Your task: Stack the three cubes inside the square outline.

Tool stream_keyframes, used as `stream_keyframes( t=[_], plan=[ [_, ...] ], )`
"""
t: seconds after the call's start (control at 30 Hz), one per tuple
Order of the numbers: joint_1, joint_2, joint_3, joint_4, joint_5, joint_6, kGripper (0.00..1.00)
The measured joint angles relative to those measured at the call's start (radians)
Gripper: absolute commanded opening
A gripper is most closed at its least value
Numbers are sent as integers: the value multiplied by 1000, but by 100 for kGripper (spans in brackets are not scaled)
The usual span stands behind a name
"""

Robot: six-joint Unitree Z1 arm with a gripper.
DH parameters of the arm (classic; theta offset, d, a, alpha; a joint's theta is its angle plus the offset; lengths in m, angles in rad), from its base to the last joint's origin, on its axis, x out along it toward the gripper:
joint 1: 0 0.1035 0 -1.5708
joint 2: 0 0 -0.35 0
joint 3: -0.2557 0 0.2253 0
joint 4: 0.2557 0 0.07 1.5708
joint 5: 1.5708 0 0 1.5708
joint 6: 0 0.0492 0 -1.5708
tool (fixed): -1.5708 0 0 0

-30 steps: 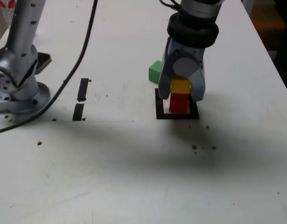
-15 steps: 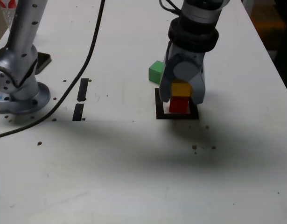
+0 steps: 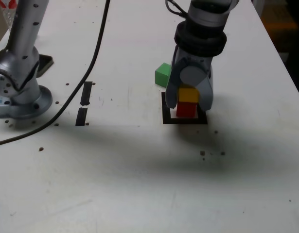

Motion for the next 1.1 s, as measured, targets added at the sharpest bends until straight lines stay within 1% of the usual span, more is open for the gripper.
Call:
stream_keyframes(
  t=[0.13,0.37,0.73,0.83,0.93,1.1],
  plan=[
    [0,0,4,-4,0,3,63],
    [0,0,4,-6,0,8,68],
    [0,-9,3,23,1,13,69],
    [0,-24,3,40,1,13,69],
    [0,-49,3,51,10,13,69],
    [0,-74,0,58,14,19,70]
  ],
)
